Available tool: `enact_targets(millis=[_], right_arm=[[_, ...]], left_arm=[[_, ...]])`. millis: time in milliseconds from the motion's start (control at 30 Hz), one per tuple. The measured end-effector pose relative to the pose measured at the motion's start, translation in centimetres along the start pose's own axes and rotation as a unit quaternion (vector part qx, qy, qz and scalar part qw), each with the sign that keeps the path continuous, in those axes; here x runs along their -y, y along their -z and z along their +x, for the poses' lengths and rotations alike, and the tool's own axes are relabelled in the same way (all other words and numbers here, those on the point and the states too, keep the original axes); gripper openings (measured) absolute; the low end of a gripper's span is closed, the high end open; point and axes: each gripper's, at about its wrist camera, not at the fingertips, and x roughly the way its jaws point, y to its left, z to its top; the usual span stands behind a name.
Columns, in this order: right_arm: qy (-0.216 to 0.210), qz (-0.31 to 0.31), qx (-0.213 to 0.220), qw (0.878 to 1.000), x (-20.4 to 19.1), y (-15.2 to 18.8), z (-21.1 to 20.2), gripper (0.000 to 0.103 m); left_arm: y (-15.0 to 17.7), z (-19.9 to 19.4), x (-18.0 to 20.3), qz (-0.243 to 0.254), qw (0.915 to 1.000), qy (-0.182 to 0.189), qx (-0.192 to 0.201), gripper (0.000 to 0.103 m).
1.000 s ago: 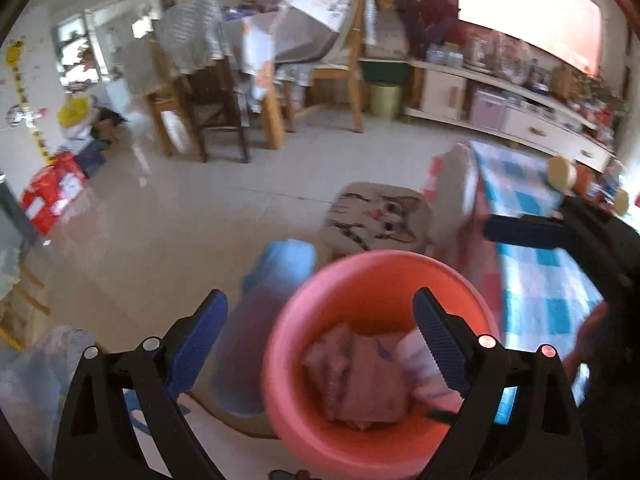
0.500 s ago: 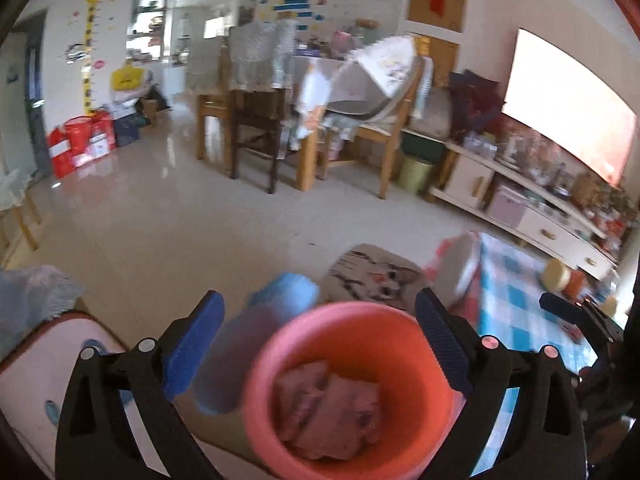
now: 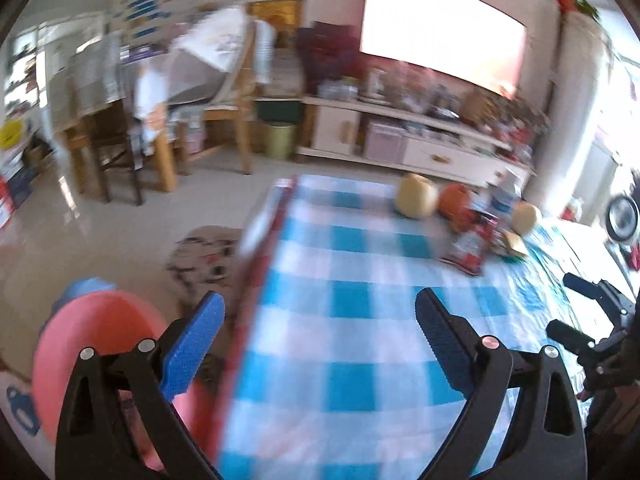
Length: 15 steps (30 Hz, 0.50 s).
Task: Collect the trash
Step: 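Move both tools back over the table toward the snacks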
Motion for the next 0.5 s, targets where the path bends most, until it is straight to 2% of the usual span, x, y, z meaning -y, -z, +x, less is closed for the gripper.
enact_targets(millis=[233, 367, 500], right_arm=[[0.052, 0.025, 0.005, 0.998, 9.6, 2.1, -1.8, 0.099], [0.063, 0.021, 0.005, 0.998, 13.3, 2.2, -1.4, 0.099], [0.06, 0.008, 0.011, 0.998, 15.5, 1.7, -0.4, 0.099]], left_arm=[[-1.8, 6.8, 11.2, 0.067, 0.9968, 0.043, 0.005, 0.095], [-2.1, 11.7, 16.7, 0.105, 0.9938, 0.036, 0.004, 0.095], [-2.3, 15.5, 20.0, 0.119, 0.992, 0.043, -0.006, 0.095]])
